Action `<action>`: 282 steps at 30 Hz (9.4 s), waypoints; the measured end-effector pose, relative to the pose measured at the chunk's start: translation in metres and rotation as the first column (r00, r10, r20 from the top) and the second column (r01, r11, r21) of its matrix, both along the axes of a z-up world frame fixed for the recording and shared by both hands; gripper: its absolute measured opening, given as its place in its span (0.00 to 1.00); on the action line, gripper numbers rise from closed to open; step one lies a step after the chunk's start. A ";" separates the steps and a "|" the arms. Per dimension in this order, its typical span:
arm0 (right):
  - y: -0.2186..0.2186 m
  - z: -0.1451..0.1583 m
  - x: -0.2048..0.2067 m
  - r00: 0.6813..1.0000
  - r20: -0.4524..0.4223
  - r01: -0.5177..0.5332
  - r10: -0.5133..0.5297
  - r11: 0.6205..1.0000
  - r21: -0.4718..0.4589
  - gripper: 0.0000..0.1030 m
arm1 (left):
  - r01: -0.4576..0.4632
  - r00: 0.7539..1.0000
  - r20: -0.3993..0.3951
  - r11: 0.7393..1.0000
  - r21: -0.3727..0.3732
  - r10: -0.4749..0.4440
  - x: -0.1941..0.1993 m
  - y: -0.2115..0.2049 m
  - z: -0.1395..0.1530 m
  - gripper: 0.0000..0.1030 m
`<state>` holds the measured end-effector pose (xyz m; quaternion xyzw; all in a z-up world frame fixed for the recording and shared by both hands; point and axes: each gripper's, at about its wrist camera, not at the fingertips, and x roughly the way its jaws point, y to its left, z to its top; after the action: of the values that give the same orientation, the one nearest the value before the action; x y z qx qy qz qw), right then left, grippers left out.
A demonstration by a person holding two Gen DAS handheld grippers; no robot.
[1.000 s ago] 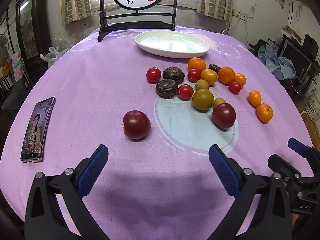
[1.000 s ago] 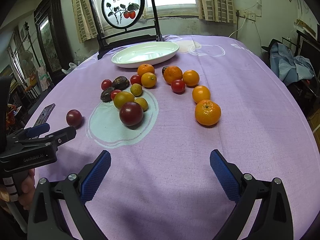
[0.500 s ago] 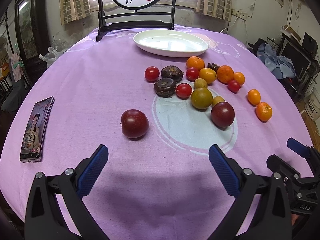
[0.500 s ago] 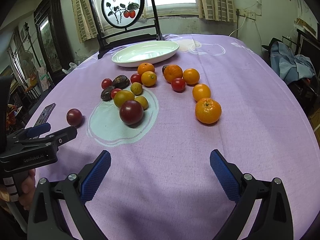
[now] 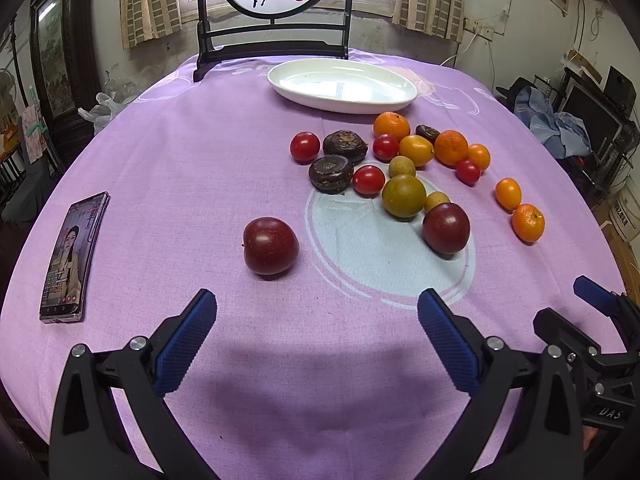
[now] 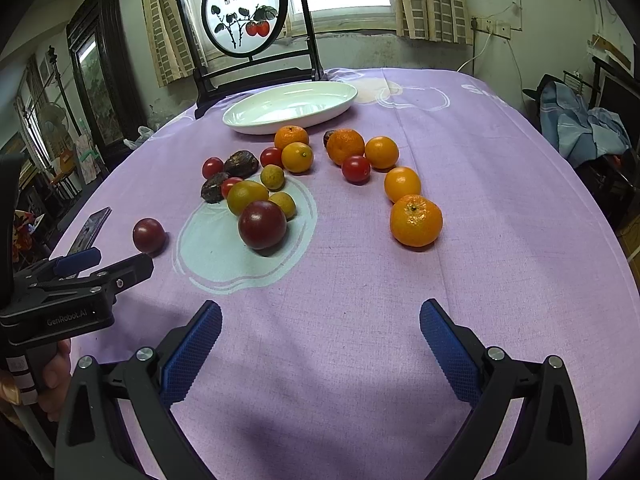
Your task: Organize fruits
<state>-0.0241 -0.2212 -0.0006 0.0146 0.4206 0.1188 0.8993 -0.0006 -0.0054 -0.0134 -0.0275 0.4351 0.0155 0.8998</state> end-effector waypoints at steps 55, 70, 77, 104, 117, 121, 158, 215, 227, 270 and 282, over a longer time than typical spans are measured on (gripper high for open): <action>-0.018 -0.014 0.016 0.998 -0.061 -0.017 0.023 0.995 0.103 0.97 | -0.019 0.995 -0.103 1.000 -0.005 0.018 0.055 0.036 -0.039 0.61; -0.031 -0.029 0.069 0.982 -0.181 0.051 -0.050 0.999 -0.001 0.97 | 0.115 0.990 -0.082 0.993 0.022 -0.112 0.065 -0.002 -0.037 0.36; -0.023 -0.035 0.107 0.978 -0.172 0.088 -0.116 0.983 -0.161 0.73 | 0.120 0.989 -0.086 0.993 -0.004 -0.119 0.059 0.006 -0.038 0.36; 0.073 0.032 0.240 0.991 0.050 -0.111 0.121 0.979 -0.170 0.41 | 0.074 0.997 0.036 0.997 0.020 -0.075 0.261 -0.003 0.038 0.36; 0.087 0.004 0.307 0.989 -0.055 -0.141 0.136 0.983 -0.116 0.58 | -0.077 0.997 0.008 0.994 0.073 0.077 0.330 0.018 0.009 0.82; 0.068 0.017 0.278 0.991 -0.027 -0.131 0.128 0.986 -0.103 0.64 | -0.046 0.998 0.045 0.996 0.080 0.043 0.295 0.013 0.031 0.84; 0.090 -0.032 0.099 0.959 -0.151 -0.262 0.239 0.953 -0.155 0.45 | 0.006 0.999 -0.044 1.000 -0.025 -0.007 0.118 0.038 -0.026 0.92; 0.055 0.073 0.166 0.972 0.125 -0.197 0.198 0.980 -0.019 0.40 | 0.150 0.982 0.113 0.989 0.021 -0.151 0.183 0.009 0.080 0.40; 0.097 0.020 0.296 0.985 -0.026 -0.174 0.172 0.971 -0.161 0.40 | 0.035 0.999 0.022 0.997 0.074 -0.037 0.327 0.010 0.031 0.40; 0.043 -0.012 0.100 0.983 -0.079 -0.177 0.167 0.974 -0.140 0.64 | -0.040 0.999 0.029 0.999 -0.019 0.040 0.126 0.032 -0.005 0.95; 0.075 -0.034 0.131 0.973 -0.133 -0.209 0.187 0.961 -0.180 0.36 | -0.024 1.000 -0.013 0.994 -0.110 0.022 0.130 0.039 -0.015 0.95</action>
<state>0.1066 -0.1467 -0.0344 -0.1080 0.4803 0.1659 0.8545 0.1290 0.0332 -0.0288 -0.0819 0.4405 0.0021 0.8940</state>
